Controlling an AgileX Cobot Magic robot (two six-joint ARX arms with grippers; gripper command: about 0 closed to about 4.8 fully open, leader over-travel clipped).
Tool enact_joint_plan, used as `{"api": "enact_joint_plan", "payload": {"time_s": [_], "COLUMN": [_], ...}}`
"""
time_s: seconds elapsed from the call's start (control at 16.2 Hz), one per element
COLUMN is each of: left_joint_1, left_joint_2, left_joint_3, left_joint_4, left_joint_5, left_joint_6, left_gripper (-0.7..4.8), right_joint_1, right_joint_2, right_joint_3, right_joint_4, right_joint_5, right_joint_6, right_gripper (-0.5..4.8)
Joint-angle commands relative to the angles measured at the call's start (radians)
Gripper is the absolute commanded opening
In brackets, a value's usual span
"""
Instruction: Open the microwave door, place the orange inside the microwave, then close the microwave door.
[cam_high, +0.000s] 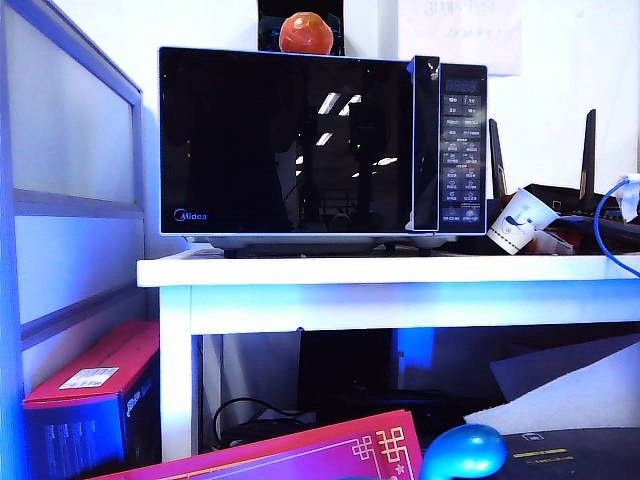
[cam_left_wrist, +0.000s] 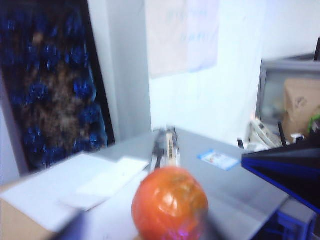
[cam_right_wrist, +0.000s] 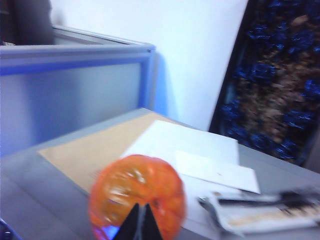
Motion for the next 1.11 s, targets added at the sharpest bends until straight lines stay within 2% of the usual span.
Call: {"api": "enact_joint_plan", "payload": {"time_s": [0.06,0.31,0.62,0.93,1.11], "left_joint_1": [-0.012,-0.047,-0.077,-0.078,-0.089], "left_joint_2": [0.034,0.103,0.149,0.166,0.192], "left_joint_3": [0.005,0.005,0.007,0.009,0.009], "left_joint_4": [0.024,0.091,0.171,0.201,0.228], "left_joint_5": [-0.008,-0.013,-0.065,-0.096,-0.095], "left_joint_6": [0.015,0.013,0.025,0.041,0.034], "left_gripper": [4.79,4.79,4.79,4.79,4.79], "right_joint_1": [-0.004,-0.005,-0.005,-0.005,-0.005], "right_joint_2": [-0.027,-0.046,-0.060,-0.086,-0.126], "right_joint_3": [0.005,0.005,0.005,0.005,0.005], "right_joint_4": [-0.011,-0.020,-0.043,-0.130,-0.140], "right_joint_5": [0.079,0.170,0.183,0.326,0.359], "right_joint_6": [-0.007,-0.029,-0.056,-0.064,-0.082], "right_gripper": [-0.05,-0.05,-0.05,-0.05,-0.05]}}
